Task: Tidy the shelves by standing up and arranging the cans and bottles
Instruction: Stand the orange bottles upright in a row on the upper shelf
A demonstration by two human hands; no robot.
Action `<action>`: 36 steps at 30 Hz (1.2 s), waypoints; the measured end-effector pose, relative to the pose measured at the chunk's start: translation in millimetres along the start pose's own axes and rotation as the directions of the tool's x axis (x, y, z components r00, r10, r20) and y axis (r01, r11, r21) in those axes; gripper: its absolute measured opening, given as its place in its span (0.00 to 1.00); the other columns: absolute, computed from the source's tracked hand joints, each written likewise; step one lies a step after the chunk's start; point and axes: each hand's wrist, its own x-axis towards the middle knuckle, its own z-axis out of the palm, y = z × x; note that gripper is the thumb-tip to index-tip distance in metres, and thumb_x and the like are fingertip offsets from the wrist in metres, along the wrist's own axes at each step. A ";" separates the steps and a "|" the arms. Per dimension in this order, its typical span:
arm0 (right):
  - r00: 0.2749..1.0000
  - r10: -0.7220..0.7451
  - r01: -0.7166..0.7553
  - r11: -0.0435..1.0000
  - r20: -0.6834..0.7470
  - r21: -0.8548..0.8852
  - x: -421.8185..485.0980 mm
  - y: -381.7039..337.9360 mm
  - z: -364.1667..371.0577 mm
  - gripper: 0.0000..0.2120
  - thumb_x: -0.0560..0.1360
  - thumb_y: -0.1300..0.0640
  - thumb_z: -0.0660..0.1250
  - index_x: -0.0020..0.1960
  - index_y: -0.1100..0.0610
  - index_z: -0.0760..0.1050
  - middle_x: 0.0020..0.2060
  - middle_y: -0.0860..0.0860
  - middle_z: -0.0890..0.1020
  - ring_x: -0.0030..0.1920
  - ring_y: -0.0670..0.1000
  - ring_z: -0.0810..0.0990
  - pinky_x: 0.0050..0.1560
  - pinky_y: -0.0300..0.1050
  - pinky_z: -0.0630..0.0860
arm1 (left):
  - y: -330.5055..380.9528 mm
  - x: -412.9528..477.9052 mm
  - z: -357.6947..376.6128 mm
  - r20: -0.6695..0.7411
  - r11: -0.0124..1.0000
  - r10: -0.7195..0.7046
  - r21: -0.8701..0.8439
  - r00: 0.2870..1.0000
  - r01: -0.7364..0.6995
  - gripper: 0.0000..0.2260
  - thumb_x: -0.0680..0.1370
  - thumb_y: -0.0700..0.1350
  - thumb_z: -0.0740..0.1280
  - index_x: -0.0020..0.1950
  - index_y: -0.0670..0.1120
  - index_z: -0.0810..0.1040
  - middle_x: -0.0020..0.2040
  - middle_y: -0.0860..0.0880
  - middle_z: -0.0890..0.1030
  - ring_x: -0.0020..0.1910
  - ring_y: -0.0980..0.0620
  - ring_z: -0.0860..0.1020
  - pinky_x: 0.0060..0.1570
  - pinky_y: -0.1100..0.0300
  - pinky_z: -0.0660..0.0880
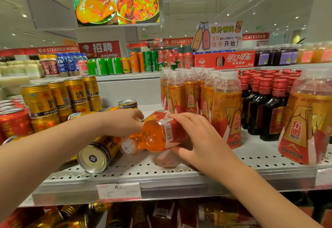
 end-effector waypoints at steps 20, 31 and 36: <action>0.911 0.149 -0.239 0.951 0.384 0.197 16.0 -10.0 -25.9 0.29 0.74 0.59 0.60 0.66 0.30 0.66 0.67 0.35 0.66 0.64 0.40 0.72 0.54 0.34 0.74 | 10.6 9.5 0.8 0.077 0.997 -0.064 -0.048 0.995 0.068 0.35 0.74 0.74 0.61 0.74 0.54 0.69 0.66 0.50 0.77 0.59 0.49 0.78 0.59 0.52 0.76; 0.515 0.614 -0.757 0.654 0.598 -0.019 46.5 -13.9 -38.9 0.49 0.57 0.16 0.62 0.60 0.56 0.74 0.36 0.55 0.86 0.32 0.52 0.86 0.37 0.48 0.84 | 17.9 20.8 7.3 0.092 0.992 -0.083 0.104 0.992 0.074 0.44 0.66 0.79 0.61 0.71 0.51 0.69 0.62 0.49 0.76 0.59 0.46 0.76 0.59 0.51 0.75; 0.453 0.545 -0.864 0.464 0.705 0.195 46.3 -10.0 -32.4 0.38 0.63 0.29 0.74 0.59 0.56 0.75 0.31 0.53 0.85 0.31 0.52 0.86 0.33 0.45 0.82 | 18.3 22.8 8.7 0.084 0.992 -0.090 0.091 0.992 0.082 0.44 0.66 0.79 0.61 0.72 0.51 0.68 0.64 0.48 0.76 0.59 0.46 0.76 0.59 0.51 0.76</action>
